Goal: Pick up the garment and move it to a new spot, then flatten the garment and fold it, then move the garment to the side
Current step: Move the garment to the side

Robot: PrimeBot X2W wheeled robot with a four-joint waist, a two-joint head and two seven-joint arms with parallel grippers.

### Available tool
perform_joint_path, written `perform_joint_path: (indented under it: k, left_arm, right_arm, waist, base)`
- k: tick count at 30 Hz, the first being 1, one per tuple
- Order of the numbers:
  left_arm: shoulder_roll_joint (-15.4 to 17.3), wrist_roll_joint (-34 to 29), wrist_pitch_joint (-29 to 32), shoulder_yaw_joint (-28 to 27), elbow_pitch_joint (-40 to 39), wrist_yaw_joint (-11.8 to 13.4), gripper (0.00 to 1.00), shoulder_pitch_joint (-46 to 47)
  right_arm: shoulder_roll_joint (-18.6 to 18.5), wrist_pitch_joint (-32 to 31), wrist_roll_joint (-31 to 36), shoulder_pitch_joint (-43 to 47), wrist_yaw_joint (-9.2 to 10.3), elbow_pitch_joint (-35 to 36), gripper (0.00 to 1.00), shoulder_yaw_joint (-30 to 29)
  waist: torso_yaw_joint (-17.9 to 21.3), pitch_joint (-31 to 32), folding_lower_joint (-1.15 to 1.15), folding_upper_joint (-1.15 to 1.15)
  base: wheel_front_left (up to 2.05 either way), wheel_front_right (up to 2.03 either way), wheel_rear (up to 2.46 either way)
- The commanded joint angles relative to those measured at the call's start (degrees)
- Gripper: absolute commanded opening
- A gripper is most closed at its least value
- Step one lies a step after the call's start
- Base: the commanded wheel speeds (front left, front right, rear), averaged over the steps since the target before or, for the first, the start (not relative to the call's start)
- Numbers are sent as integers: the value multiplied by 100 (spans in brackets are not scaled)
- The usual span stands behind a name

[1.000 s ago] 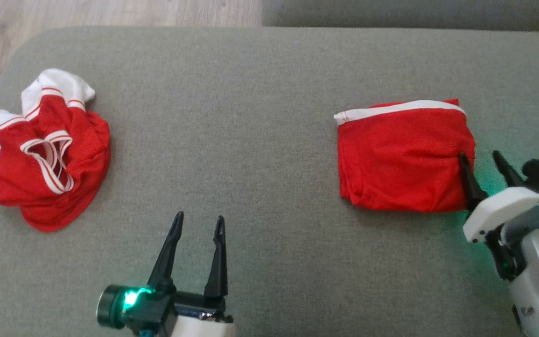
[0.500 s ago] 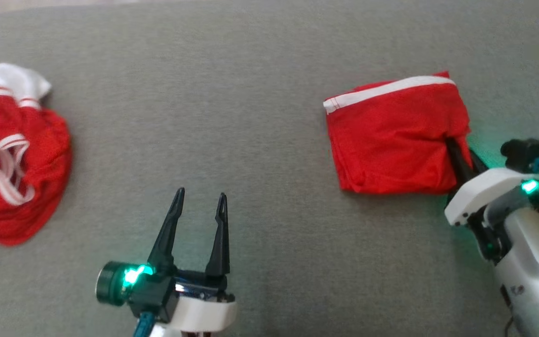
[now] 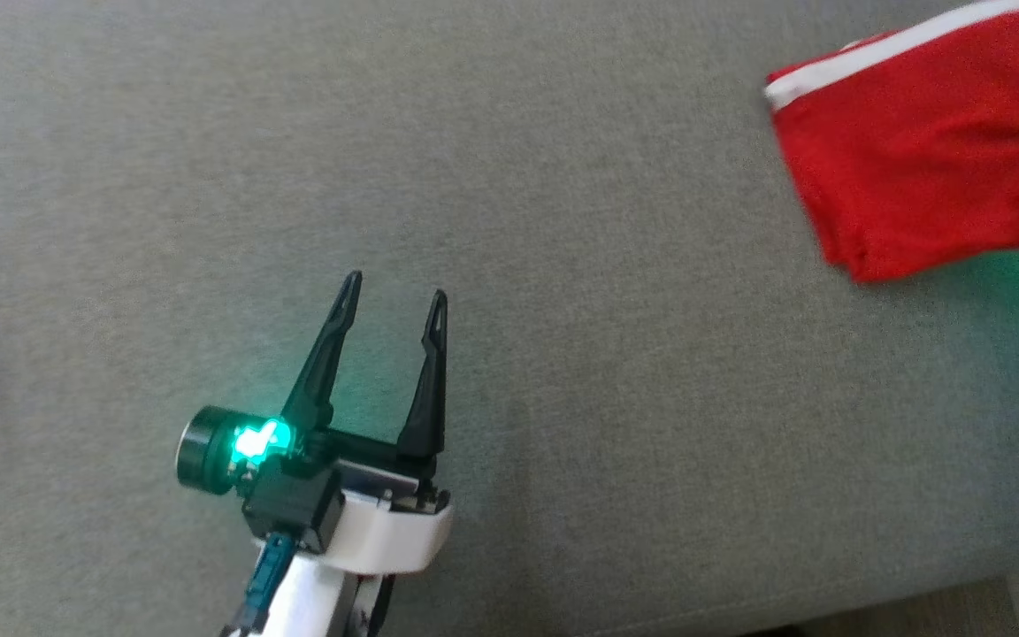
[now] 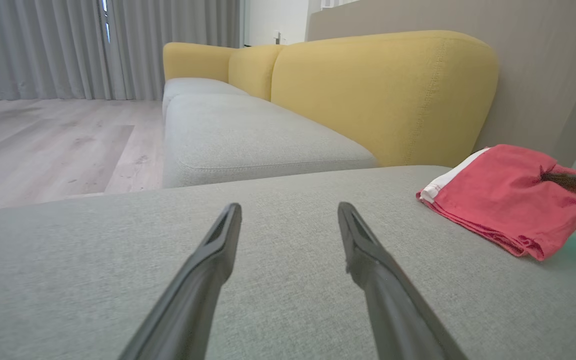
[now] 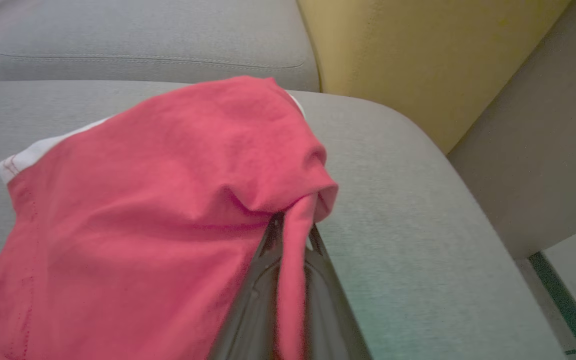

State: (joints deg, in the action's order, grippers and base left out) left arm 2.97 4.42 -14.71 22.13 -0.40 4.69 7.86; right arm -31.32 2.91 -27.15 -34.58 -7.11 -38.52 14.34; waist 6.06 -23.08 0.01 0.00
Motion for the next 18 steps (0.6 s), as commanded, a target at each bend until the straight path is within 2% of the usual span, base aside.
perform_joint_path:
  k: [1,10,15,16,17,18]
  left_arm:
    - [-9,-56,-29,-162,-190,-33,100,168]
    - [8,-183,-29,-180,-202,-164,100,431]
    - [18,-210,-29,-211,-179,-203,100,526]
    - [18,-210,-29,-216,-168,-208,100,546]
    - [17,-207,-29,-218,-156,-210,100,568]
    - [16,-202,-29,-212,-147,-211,100,591]
  right_arm:
    - [-301,-24,16,-126,-37,159,0,7]
    - [-877,-163,24,-581,-37,-144,0,-341]
    - [-941,-242,129,-732,-37,-198,0,-333]
    - [-934,-230,205,-766,-37,-227,6,-367]
    - [-893,-220,254,-797,-37,-264,45,-423]
    - [-854,-215,307,-818,-37,-313,100,-488]
  waist:
    - [207,-262,-1,0]
    - [360,-667,-1,0]
    - [383,-773,-1,0]
    - [381,-785,-1,0]
    - [375,-789,-1,0]
    - [361,-786,-1,0]
  base:
    - [0,0,0]
    - [0,0,0]
    - [0,0,0]
    - [0,0,0]
    - [0,0,0]
    - [0,0,0]
